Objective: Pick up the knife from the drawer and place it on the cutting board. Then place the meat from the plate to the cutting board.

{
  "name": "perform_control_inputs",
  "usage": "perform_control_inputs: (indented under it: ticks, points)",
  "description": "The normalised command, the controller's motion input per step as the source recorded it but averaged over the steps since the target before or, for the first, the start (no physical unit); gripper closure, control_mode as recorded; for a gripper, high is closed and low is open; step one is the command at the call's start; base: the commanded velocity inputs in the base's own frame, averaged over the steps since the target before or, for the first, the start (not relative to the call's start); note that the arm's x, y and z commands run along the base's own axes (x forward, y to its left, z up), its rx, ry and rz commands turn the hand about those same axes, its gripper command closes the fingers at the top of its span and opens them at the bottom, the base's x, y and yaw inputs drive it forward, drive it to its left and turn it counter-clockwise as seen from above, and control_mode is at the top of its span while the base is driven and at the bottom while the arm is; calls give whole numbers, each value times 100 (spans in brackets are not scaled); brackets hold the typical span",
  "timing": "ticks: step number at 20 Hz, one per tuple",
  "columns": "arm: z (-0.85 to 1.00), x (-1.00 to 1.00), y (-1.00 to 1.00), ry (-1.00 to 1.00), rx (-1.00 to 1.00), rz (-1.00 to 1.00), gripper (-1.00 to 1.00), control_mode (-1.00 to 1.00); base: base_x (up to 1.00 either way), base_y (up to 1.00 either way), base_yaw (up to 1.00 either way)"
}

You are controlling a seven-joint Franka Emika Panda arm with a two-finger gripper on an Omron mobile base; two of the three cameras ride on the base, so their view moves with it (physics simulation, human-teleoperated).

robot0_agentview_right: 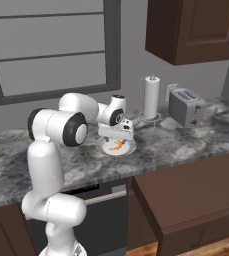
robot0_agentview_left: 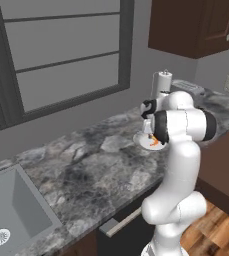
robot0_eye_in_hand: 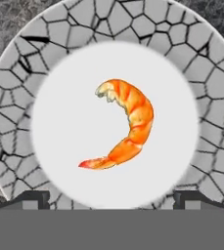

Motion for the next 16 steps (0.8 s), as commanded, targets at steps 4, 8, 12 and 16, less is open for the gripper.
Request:
perform_control_inputs:
  ticks: [4,8,12,16]
  points:
    - [-24,29,0,6,0,0,-100,-100,0,0,0]
    - [-25,18,0,4,0,0,-100,-100,0,0,0]
    - [-25,15,0,4,0,0,-100,-100,0,0,0]
    - [-22,9,0,3,0,0,-100,-100,0,0,0]
